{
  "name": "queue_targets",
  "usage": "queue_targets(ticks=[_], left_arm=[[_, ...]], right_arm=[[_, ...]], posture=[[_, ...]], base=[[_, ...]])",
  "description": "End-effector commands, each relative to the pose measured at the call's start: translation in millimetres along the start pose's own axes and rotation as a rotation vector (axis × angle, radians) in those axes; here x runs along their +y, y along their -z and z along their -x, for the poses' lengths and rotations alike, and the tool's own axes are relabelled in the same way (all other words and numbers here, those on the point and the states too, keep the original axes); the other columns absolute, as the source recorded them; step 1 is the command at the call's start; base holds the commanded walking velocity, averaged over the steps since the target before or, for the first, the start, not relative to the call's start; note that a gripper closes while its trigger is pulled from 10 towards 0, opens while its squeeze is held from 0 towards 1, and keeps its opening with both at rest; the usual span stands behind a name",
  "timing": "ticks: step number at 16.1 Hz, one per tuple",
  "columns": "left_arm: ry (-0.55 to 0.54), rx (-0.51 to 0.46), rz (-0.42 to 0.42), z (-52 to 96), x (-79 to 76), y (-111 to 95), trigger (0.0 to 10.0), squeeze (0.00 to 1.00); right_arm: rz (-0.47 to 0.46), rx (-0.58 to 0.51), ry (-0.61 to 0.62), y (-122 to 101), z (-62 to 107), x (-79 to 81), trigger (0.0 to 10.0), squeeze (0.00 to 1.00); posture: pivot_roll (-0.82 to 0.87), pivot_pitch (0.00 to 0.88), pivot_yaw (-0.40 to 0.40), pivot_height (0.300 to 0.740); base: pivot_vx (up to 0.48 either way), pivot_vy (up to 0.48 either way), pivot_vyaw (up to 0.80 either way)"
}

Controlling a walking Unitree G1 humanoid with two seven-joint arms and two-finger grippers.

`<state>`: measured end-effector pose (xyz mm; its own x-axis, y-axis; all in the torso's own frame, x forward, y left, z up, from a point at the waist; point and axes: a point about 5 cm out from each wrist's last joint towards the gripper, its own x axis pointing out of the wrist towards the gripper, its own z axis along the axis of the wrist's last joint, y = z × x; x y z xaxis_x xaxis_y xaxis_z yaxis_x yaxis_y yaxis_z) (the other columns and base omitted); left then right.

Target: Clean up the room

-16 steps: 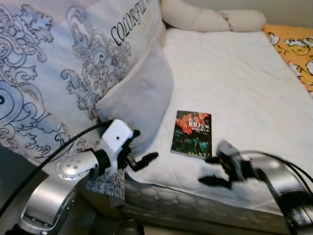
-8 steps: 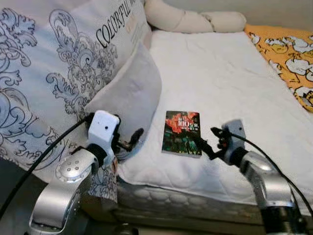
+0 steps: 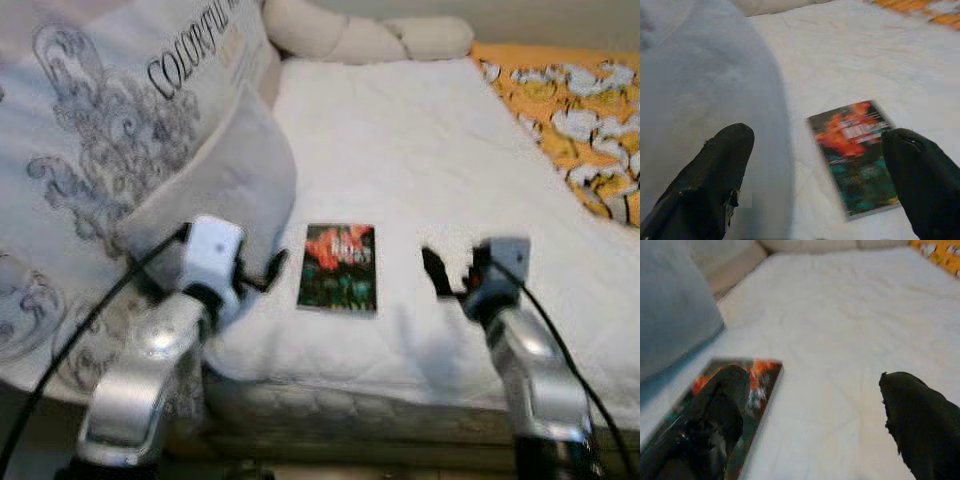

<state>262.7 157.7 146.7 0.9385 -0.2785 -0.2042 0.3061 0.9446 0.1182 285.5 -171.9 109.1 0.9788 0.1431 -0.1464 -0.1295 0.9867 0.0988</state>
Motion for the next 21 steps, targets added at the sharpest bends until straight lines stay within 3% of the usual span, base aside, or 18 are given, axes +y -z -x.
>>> queue_targets(ticks=[1, 4, 6, 7, 10, 14, 19, 21], left_arm=[[-0.014, -0.004, -0.001, -2.2, 0.3, 0, 10.0, 0.00], [-0.040, 0.000, -0.008, -2.8, 0.5, 2, 10.0, 0.00], [-0.059, 0.007, -0.011, -2.6, 3.6, 2, 10.0, 0.00], [-0.064, 0.009, -0.013, -2.8, 4.4, 2, 10.0, 0.00], [-0.113, 0.020, 0.012, -3.6, 13.0, 7, 10.0, 0.00], [-0.131, 0.017, 0.011, -4.8, 10.8, 9, 10.0, 0.00], [-0.155, 0.031, -0.011, -6.3, 15.5, 11, 10.0, 0.00], [-0.168, 0.038, -0.008, -6.9, 18.1, 13, 10.0, 0.00]], right_arm=[[0.018, 0.001, 0.010, -3, 0.4, 0.0, 10.0, 0.00], [0.032, 0.011, 0.042, 1, 2.4, -0.8, 10.0, 0.00], [0.134, 0.013, 0.106, 2, 0.9, 0.1, 10.0, 0.00], [0.139, 0.017, 0.113, 2, 0.7, 0.1, 10.0, 0.00], [0.056, 0.025, 0.057, 3, 1.1, 10.0, 10.0, 0.00], [0.098, 0.029, 0.038, 7, 2.4, 12.4, 10.0, 0.00], [0.030, 0.076, -0.002, 17, 4.5, 20.5, 10.0, 0.00], [0.074, 0.077, -0.015, 17, 4.4, 20.3, 10.0, 0.00]], posture=[[0.00, 0.000, 0.015, 0.740], [0.04, 0.000, 0.002, 0.740], [0.04, 0.000, 0.012, 0.740], [0.04, 0.000, 0.014, 0.740], [0.02, 0.000, 0.021, 0.740], [0.04, 0.000, 0.010, 0.740], [0.04, 0.000, 0.013, 0.740], [0.03, 0.000, 0.014, 0.740]], base=[[0.000, -0.356, 0.00], [0.000, -0.352, 0.00], [0.000, -0.354, 0.00], [0.000, -0.352, 0.00], [0.000, -0.354, 0.00], [0.000, -0.352, 0.00], [0.000, -0.353, 0.00], [0.000, -0.352, 0.00]])
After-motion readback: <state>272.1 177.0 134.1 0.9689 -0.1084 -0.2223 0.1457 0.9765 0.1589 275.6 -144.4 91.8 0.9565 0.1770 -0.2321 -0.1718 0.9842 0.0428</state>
